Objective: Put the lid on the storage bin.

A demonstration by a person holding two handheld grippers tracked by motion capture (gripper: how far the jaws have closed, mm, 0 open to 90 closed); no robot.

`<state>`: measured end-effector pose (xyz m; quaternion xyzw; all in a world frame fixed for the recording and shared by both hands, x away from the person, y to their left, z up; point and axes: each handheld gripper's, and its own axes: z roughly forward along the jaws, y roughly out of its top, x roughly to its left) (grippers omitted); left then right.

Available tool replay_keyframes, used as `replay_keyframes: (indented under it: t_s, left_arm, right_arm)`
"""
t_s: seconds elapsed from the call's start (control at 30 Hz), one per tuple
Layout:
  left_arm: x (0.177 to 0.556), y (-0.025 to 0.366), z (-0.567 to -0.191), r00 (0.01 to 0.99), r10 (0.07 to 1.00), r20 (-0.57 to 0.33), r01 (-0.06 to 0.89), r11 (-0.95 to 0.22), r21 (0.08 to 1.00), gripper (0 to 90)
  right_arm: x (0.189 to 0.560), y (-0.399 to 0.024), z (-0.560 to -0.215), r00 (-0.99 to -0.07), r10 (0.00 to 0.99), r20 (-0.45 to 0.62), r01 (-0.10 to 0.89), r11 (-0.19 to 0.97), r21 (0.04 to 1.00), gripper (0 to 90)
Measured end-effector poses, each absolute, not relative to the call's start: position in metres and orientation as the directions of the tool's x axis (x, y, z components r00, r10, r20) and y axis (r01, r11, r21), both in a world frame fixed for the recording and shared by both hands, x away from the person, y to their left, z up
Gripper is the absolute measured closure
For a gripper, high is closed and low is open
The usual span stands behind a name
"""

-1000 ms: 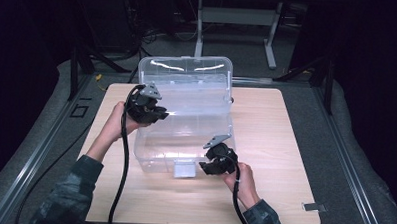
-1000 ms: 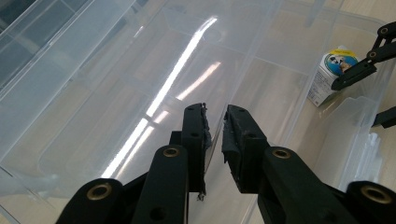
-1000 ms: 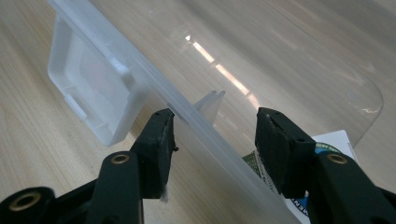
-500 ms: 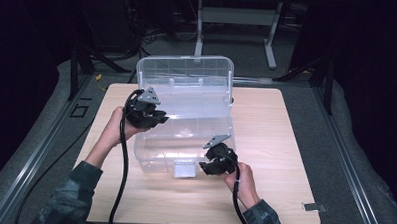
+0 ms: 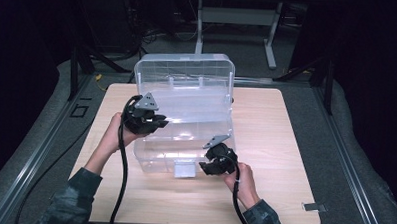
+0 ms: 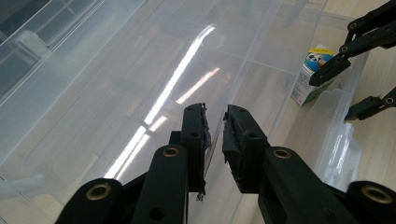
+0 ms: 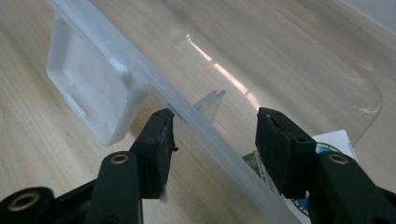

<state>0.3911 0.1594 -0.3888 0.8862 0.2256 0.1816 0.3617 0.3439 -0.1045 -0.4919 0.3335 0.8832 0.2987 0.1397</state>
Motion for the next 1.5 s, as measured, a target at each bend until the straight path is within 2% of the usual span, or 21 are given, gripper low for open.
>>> replay_keyframes:
  t_s: [0.97,1.5]
  left_arm:
    - [0.37,0.16,-0.402,0.818,0.536,0.206,0.225,-0.63,0.743,76.2]
    - [0.361,0.161,-0.409,0.81,0.563,0.165,0.261,-0.597,0.758,75.0]
  right_arm:
    - [0.344,-0.105,-0.491,-0.743,0.667,-0.05,0.509,0.612,0.605,46.8]
    - [0.344,-0.105,-0.491,-0.744,0.667,-0.047,0.51,0.611,0.605,46.9]
